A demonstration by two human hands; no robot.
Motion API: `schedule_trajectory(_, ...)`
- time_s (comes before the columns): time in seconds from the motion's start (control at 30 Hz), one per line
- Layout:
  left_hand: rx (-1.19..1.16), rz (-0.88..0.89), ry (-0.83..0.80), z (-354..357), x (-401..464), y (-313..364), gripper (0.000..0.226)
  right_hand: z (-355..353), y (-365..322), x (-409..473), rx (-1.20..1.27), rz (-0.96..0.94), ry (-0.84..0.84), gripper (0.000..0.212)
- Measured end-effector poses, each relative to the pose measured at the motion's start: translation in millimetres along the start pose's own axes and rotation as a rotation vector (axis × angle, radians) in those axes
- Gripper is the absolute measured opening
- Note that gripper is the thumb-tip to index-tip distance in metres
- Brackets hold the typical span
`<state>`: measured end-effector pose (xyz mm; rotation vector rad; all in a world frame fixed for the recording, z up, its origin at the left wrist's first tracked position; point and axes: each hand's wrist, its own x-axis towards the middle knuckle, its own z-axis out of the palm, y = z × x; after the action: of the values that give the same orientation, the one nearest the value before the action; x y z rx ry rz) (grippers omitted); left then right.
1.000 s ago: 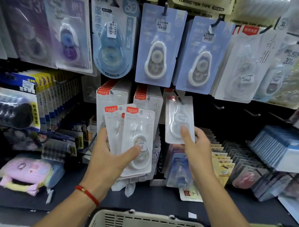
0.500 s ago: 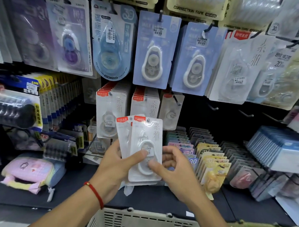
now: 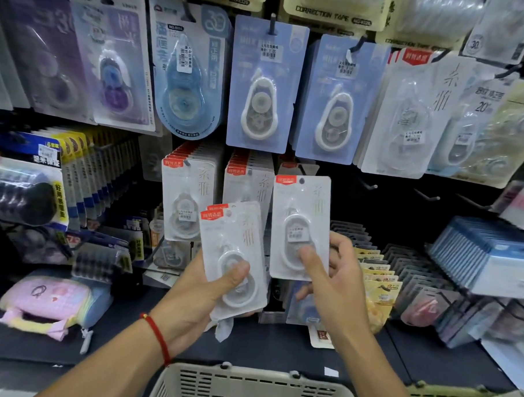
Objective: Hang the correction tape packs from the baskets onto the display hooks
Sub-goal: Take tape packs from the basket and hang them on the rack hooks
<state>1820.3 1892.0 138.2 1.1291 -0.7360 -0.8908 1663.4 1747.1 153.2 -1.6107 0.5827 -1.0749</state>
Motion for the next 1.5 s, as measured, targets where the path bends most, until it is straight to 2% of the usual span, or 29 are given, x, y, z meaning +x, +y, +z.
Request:
schedule_trajectory(0.17, 0.043, 0.096, 0.149, 2.6, -0.6, -0.4, 0.073, -2.8, 0.8, 8.1, 0.027, 0.01, 0.08, 0.025)
schedule_trajectory(0.33, 0.068, 0.169, 0.265, 3.3, -0.3, 0.0, 0.067, 2.0, -0.9, 11.8, 0.059, -0.019, 0.151, 0.028)
schedule_trajectory(0.47, 0.087, 0.186, 0.286, 2.1, -1.7, 1.5, 0.059, 6.7, 1.4, 12.8, 0.05, -0.005, 0.242, 0.029)
schedule_trajectory(0.57, 0.106, 0.2, 0.278, 1.1, -2.7, 2.4, 0.062, 8.0, 4.2, 10.8, 0.046, -0.005, 0.288, 0.035)
schedule_trajectory(0.97, 0.126, 0.213, 0.293, 2.2, -1.9, 2.2, 0.064, 9.6, 1.5, 8.4, 0.058, -0.007, 0.281, 0.038)
schedule_trajectory(1.07, 0.133, 0.216, 0.311, 1.8, -0.9, 0.7, 0.069, 8.1, 3.6, 16.5, 0.122, 0.039, 0.204, 0.042)
schedule_trajectory(1.17, 0.119, 0.201, 0.314, 3.1, -0.8, 0.1, 0.068, 6.8, 12.4, 25.0, 0.267, 0.28, 0.067, 0.074)
schedule_trajectory(1.23, 0.097, 0.178, 0.307, 3.7, -0.7, -1.0, 0.062, 4.5, 20.5, 25.4, 0.287, 0.425, 0.012, 0.083)
schedule_trajectory(1.3, 0.099, 0.167, 0.307, 4.5, -0.1, -2.9, 0.064, 2.2, 23.0, 21.9, 0.19, 0.451, -0.028, 0.068)
schedule_trajectory(1.4, 0.094, 0.166, 0.311, 7.9, 0.1, -5.4, 0.066, 4.6, 18.2, 12.9, 0.062, 0.338, -0.207, 0.033)
schedule_trajectory(1.5, 0.084, 0.148, 0.305, 13.5, -1.1, -7.6, 0.066, 15.8, 13.3, 1.7, -0.008, 0.232, -0.363, 0.034)
